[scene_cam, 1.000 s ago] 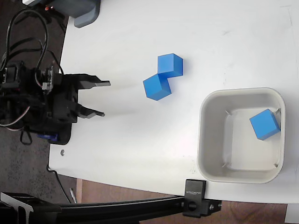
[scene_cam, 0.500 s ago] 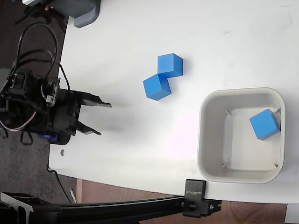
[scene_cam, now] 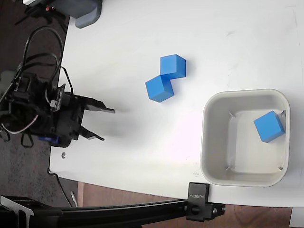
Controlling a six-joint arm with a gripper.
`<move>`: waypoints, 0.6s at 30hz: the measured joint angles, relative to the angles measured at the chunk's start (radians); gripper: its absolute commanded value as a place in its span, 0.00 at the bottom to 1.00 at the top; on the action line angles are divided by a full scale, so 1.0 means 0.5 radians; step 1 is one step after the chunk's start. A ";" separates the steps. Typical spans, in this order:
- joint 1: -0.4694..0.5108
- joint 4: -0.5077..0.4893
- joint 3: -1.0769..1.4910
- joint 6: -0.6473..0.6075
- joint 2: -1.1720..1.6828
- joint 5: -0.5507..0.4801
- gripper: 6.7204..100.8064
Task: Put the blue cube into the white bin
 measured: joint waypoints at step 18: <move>0.003 -0.003 0.000 -0.049 0.000 -0.098 0.99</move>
